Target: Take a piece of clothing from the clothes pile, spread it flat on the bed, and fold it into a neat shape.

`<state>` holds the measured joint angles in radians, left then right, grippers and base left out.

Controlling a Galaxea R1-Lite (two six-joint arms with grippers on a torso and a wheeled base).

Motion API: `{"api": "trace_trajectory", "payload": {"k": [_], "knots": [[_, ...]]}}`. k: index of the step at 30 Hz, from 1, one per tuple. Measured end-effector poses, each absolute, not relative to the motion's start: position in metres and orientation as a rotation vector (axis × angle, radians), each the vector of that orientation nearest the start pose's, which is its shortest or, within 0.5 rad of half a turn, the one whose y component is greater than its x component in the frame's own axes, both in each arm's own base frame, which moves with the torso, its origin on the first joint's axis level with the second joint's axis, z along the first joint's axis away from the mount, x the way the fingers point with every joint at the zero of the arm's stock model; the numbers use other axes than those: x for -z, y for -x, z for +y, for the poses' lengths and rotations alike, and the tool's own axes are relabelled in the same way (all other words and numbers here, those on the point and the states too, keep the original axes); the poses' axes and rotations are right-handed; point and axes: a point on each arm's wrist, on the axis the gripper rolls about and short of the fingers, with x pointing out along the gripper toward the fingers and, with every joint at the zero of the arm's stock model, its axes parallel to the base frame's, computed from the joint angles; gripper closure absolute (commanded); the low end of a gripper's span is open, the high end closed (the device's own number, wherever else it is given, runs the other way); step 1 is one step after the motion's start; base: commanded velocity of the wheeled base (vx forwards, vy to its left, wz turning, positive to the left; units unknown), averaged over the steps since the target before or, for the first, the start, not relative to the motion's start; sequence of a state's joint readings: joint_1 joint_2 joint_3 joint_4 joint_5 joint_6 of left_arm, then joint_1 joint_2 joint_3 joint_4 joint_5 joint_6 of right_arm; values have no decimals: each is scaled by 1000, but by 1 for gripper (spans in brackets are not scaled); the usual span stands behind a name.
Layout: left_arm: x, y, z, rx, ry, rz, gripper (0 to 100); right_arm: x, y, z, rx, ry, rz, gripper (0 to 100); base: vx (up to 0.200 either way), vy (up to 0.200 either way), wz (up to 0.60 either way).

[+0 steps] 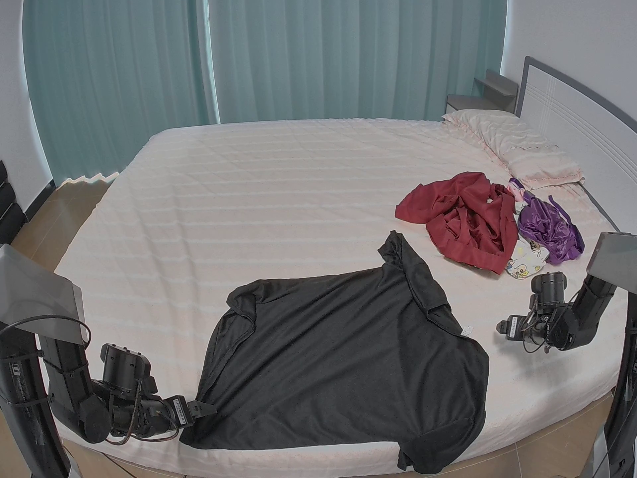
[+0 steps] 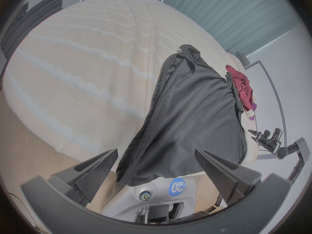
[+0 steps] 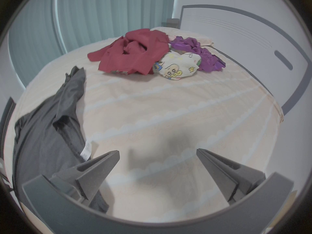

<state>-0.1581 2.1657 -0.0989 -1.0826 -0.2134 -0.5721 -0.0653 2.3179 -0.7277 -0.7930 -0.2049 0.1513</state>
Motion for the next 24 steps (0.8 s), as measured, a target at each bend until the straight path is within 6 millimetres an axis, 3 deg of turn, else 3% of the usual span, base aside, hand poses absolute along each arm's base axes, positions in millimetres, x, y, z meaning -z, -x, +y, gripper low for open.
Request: {"api": "trace_trajectory", "payload": {"k": [3,7,14,24], "knots": [[26,-204,-37,49,546,1060,0,27,-346,-35,295,-158,752,0,0,0,0],[26,-204,-37,48,545,1060,0,21,-346,-24,246,-204,724,0,0,0,0],[26,-204,-37,49,545,1060,0,12,-354,25,142,-157,691,0,0,0,0],[26,-204,-37,49,545,1061,0,5,-394,95,108,-64,628,0,0,0,0]]}}
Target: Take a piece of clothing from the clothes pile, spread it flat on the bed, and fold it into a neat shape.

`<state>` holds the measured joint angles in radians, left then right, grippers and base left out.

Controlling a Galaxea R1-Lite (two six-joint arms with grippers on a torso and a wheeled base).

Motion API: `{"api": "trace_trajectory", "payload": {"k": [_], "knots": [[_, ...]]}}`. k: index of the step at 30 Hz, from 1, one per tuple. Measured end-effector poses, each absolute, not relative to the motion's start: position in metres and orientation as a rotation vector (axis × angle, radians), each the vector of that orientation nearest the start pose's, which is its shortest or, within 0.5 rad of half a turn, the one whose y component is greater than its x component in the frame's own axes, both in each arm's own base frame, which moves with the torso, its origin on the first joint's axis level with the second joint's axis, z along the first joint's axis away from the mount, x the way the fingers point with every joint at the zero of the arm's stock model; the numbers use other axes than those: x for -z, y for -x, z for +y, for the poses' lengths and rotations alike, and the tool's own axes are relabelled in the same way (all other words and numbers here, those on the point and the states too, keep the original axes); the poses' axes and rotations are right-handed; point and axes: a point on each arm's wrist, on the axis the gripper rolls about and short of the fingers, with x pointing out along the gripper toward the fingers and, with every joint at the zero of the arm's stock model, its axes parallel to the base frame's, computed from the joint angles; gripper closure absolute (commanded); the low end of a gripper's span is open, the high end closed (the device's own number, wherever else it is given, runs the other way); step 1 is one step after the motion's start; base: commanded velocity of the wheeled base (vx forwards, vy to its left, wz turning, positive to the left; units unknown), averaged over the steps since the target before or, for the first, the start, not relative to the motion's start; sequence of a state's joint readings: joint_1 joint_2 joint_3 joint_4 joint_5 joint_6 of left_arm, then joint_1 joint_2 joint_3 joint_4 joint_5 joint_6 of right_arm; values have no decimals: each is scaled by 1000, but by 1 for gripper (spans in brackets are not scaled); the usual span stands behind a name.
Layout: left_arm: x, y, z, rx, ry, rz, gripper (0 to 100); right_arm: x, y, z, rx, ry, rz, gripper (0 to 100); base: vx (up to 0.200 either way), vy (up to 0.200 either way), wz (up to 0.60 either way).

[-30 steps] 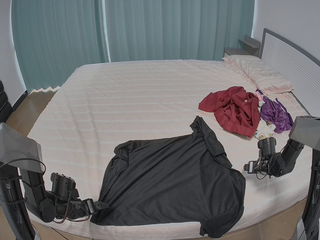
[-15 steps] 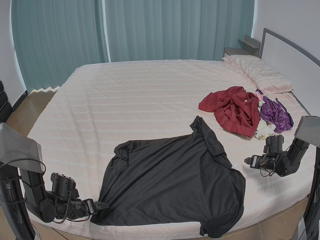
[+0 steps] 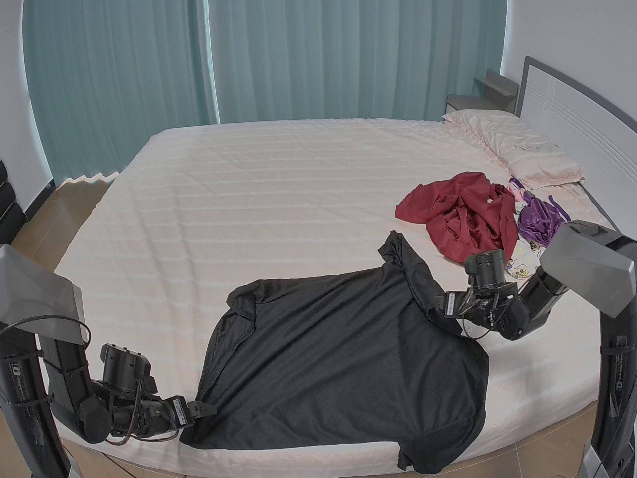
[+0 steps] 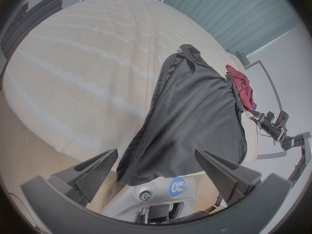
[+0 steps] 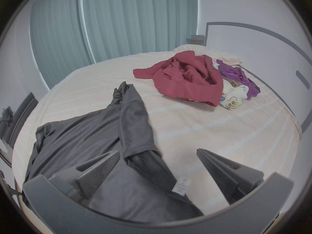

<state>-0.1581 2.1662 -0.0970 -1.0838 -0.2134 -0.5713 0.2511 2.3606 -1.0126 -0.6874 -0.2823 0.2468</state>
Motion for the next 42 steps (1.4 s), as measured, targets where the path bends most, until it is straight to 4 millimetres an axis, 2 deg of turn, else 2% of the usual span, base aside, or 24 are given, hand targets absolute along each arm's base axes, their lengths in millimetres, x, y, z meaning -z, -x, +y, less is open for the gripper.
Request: {"api": "trace_trajectory", "payload": {"k": [3,7,14,18,25,34,42], "knots": [[26,-204,-37,50,544,1060,0,13,-402,115,102,-32,627,0,0,0,0],[26,-204,-37,50,543,1061,0,27,-411,132,116,14,636,0,0,0,0],[26,-204,-37,50,542,1061,0,39,-426,139,138,73,631,0,0,0,0],[26,-204,-37,50,542,1062,0,46,-433,135,166,90,630,0,0,0,0],[26,-204,-37,51,541,1061,0,52,-448,105,237,74,625,0,0,0,0],[26,-204,-38,52,540,1060,0,48,-467,34,371,-78,594,0,0,0,0],[26,-204,-38,52,541,1061,0,34,-474,9,376,-195,549,0,0,0,0]]}}
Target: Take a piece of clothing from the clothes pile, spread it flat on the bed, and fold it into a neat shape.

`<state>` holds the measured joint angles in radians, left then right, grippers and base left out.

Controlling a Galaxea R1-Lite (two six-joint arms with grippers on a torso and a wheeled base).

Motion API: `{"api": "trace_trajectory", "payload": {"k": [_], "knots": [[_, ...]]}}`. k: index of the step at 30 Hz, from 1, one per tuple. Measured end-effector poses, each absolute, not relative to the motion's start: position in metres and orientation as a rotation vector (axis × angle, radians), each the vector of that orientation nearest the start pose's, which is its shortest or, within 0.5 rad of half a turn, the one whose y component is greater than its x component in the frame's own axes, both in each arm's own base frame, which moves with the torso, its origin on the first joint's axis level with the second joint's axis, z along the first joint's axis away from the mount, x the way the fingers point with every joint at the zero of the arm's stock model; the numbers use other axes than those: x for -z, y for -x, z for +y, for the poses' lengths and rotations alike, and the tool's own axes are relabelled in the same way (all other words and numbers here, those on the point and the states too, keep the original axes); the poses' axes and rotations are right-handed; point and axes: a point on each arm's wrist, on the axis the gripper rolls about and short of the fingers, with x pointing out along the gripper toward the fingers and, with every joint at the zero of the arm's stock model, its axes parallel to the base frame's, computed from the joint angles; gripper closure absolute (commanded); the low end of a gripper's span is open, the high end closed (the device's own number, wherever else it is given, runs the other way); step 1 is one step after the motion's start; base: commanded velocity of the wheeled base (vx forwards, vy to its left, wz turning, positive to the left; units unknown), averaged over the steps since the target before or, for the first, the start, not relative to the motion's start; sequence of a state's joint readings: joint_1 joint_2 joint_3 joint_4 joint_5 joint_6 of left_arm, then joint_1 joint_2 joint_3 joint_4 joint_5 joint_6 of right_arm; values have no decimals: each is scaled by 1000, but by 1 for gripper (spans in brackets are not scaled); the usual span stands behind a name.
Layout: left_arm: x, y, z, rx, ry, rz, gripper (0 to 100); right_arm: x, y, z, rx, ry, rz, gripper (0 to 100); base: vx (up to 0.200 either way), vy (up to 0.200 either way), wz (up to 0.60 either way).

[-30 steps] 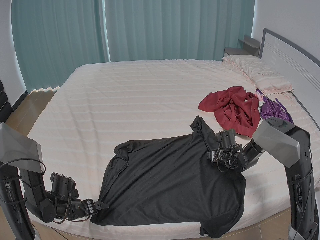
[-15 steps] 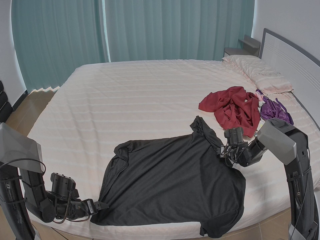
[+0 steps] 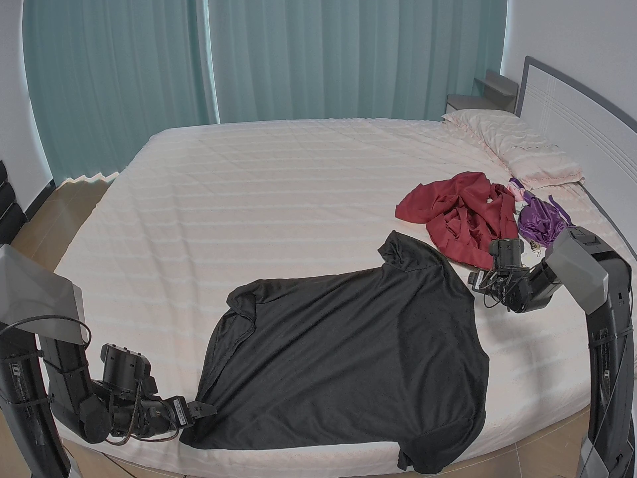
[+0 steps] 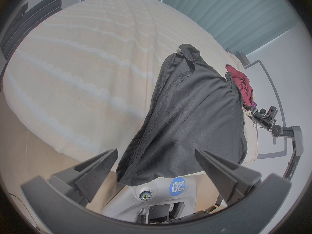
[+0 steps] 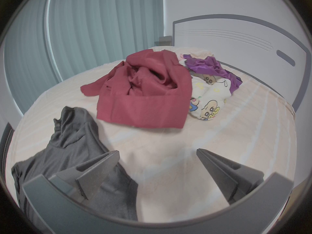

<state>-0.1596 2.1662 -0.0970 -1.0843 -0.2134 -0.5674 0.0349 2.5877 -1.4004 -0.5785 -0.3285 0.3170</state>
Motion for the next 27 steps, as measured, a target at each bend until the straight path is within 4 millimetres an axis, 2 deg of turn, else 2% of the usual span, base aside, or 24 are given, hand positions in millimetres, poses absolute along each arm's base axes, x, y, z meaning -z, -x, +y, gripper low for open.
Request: {"api": "trace_trajectory", "payload": {"k": [5,9,16,25,27], "knots": [[26,-205,-38,52,542,1059,0,30,-473,4,381,-254,540,0,0,0,0],[26,-206,-38,55,540,1049,0,25,-462,6,337,-325,570,0,0,0,0],[20,-214,-39,79,546,964,0,12,-420,12,279,-433,665,0,0,0,0],[16,-221,-40,59,611,904,0,-3,-372,16,219,-492,690,0,200,0,0],[16,-222,-40,58,617,900,0,-6,-363,17,205,-497,670,0,0,0,0]]}}
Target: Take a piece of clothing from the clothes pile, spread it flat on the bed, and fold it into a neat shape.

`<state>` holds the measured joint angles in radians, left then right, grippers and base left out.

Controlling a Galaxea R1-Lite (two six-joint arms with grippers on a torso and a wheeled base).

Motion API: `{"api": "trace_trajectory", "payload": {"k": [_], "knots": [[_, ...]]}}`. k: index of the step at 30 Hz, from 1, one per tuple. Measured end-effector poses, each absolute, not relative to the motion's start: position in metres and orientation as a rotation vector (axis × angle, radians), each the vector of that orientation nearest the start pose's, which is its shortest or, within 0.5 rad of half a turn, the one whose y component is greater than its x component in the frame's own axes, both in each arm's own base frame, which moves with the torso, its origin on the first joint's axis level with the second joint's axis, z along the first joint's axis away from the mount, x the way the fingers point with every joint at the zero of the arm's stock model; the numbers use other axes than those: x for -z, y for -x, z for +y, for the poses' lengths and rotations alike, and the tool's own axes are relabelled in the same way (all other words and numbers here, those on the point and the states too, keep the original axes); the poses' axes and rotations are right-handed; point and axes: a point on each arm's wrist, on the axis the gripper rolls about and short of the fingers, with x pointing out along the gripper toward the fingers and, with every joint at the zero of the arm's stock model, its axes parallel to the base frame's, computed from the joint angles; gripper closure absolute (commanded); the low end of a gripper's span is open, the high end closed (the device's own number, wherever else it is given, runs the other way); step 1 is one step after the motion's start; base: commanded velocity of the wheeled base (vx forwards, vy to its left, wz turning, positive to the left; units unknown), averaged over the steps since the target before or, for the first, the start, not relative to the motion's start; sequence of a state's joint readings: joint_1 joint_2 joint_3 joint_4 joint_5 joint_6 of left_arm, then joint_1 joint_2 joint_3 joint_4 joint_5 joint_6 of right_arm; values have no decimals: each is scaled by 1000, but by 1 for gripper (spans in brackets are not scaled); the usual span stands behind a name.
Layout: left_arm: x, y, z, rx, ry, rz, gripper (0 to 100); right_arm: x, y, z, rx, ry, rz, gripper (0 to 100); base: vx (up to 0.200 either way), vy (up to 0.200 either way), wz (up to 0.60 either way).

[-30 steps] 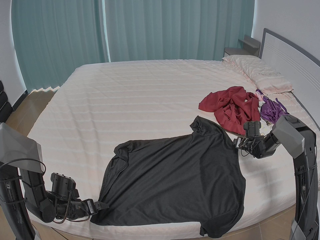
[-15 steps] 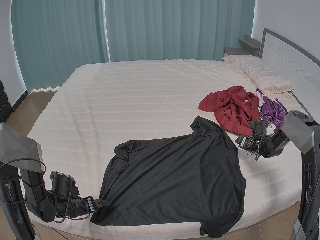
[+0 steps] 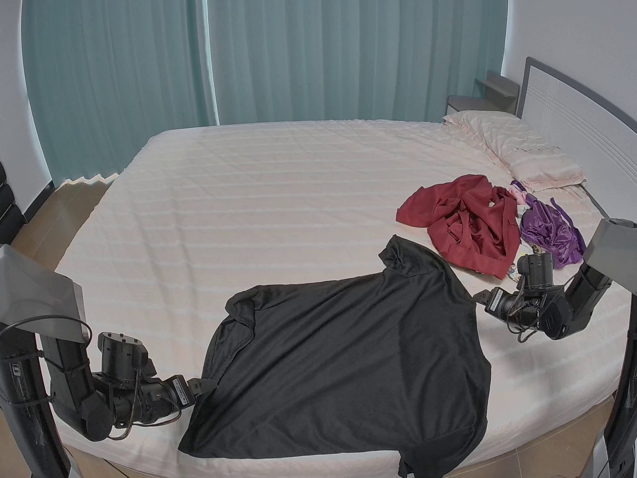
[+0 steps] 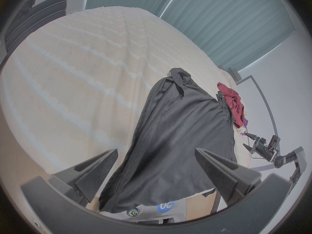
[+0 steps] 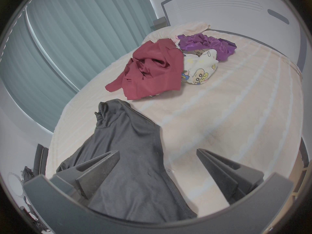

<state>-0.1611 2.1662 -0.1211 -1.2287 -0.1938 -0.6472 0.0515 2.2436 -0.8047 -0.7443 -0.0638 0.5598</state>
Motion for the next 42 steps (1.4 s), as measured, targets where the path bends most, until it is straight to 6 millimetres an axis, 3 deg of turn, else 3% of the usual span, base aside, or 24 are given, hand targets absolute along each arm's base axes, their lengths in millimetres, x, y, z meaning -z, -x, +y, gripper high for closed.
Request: {"api": "trace_trajectory", "payload": {"k": [8,15,26,35,39,42], "knots": [[15,-224,-41,53,634,889,0,-6,-338,23,179,-497,671,0,0,0,0],[12,-233,-43,54,653,855,0,-5,-332,25,179,-502,688,0,0,0,0],[-6,-300,-64,-27,703,771,0,-6,-321,37,181,-581,700,0,0,0,0],[-33,-375,-94,-60,671,711,0,-7,-310,43,171,-665,658,0,0,0,0],[-28,-398,-105,-73,630,697,0,-8,-303,44,143,-707,584,0,0,0,0],[-11,-407,-109,-93,577,728,0,-6,-292,43,137,-729,562,0,0,0,0]]}}
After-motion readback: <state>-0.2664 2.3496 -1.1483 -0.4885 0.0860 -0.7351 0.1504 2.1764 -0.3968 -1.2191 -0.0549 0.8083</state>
